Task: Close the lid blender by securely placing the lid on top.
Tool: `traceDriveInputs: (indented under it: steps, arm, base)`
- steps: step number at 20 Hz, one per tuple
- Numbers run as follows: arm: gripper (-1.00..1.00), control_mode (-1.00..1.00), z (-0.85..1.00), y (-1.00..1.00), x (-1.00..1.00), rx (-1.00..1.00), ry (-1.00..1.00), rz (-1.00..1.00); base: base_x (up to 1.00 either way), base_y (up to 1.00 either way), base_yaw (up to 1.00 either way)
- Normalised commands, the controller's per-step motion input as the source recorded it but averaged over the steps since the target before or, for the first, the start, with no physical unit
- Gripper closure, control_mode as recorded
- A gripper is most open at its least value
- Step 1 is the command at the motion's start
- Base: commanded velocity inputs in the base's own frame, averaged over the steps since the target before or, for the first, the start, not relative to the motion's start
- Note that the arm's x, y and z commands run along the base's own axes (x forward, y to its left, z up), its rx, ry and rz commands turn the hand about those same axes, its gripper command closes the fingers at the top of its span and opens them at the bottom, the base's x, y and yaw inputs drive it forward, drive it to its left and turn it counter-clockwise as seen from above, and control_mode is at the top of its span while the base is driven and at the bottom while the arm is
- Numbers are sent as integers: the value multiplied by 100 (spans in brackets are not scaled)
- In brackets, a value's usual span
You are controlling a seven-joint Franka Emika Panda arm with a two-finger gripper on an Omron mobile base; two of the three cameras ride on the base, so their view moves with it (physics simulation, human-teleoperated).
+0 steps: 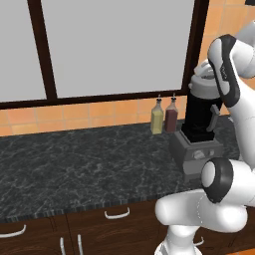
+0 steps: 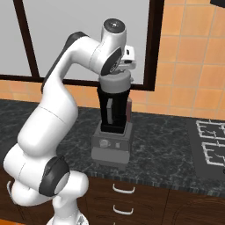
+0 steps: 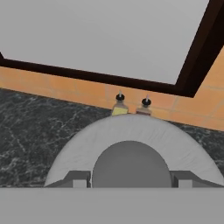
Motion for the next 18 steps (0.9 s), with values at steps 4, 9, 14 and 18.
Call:
traceDriveInputs:
  steps: [4,9,14,18]
  arm:
    - [100,-100,22,25,0,0,0,0]
    - [100,-100,29,9,0,1,0,0]
    - [100,-100,39,5,0,3,0,0]
    - [100,-100,26,0,0,6,0,0]
  base:
    - [0,0,0]
    - [0,0,0]
    - [0,0,0]
    - [0,0,0]
